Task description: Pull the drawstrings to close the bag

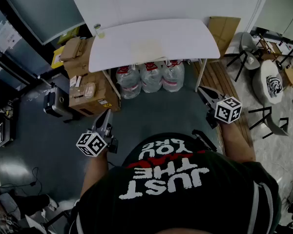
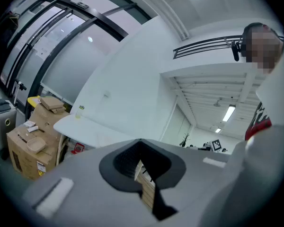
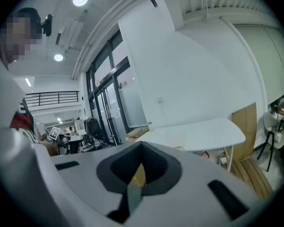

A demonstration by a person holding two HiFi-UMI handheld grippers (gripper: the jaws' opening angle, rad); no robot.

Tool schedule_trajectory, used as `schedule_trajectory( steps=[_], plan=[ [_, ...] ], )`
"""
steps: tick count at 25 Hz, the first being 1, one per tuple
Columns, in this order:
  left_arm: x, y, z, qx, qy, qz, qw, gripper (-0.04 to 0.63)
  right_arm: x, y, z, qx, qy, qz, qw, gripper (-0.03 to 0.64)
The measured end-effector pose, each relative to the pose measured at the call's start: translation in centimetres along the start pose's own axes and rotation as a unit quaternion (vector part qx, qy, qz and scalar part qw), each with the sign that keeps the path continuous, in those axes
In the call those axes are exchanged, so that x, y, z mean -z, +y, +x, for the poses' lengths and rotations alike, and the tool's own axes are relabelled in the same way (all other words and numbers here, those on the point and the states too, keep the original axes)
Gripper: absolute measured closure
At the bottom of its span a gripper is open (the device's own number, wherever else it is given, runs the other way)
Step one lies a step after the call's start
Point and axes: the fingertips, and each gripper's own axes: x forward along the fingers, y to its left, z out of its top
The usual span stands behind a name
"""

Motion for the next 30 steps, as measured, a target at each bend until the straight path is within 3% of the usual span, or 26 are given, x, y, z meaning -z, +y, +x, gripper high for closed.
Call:
schedule_trajectory(
  steps=[14,30],
  plan=[
    [0.0,-0.8,1.2,-0.002,0.003,0.003,1.0,0.589,0.2,-1.3,-0.4,-0.006,0.0,0.011,1.0,0.618],
    [1.3,-6.6,5.4,-0.027,-0.007,0.003,0.9996,0.589,-2.0,-7.9,-4.0,-0.03,-0.015,0.01,0.999,0.618]
  ],
)
